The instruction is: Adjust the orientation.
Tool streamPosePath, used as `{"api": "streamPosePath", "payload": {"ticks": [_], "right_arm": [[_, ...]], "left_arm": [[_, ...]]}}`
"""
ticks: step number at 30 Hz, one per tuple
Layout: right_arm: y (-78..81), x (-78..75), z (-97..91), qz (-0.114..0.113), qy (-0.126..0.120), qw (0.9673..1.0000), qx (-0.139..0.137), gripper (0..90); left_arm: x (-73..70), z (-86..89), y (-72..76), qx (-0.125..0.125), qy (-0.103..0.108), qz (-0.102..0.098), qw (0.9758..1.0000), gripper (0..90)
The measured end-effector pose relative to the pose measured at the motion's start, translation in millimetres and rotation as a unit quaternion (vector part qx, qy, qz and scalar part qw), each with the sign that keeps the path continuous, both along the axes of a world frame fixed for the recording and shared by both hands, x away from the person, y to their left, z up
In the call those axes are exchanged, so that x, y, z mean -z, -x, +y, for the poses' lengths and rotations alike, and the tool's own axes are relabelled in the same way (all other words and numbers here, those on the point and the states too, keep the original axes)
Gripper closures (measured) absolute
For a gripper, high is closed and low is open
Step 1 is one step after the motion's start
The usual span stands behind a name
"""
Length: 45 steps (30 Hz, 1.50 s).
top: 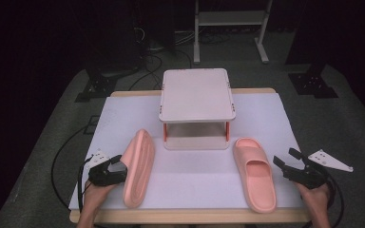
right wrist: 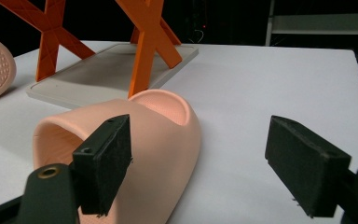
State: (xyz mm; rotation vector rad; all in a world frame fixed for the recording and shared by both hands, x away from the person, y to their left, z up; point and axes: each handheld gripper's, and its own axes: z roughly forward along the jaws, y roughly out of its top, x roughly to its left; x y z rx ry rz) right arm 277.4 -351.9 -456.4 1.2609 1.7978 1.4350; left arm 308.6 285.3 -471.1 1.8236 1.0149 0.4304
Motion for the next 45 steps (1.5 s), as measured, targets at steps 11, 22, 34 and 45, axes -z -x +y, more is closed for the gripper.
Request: {"api": "streamPosePath", "payload": {"ticks": [11,22,34,45], "right_arm": [[0.9,0.0,1.8,0.002,-0.001,1.0,-0.006,21.8],[1.1,0.3,2.9,0.004,0.001,1.0,-0.008,21.8],[1.8,1.3,3.5,0.006,-0.002,0.9999,-0.01,21.8],[2.2,1.8,4.6,0.009,-0.003,0.9999,-0.014,21.8]], "left_arm": [[-0.5,-5.8,-2.8,0.015,0.01,0.002,0.9998,36.7],[-4.7,-15.1,-2.8,0.02,0.021,-0.011,0.9995,38.6],[-7.8,-21.0,-2.3,0.023,0.03,-0.022,0.999,40.2],[-9.5,-25.6,-1.9,0.029,0.03,-0.034,0.9985,44.5]]}}
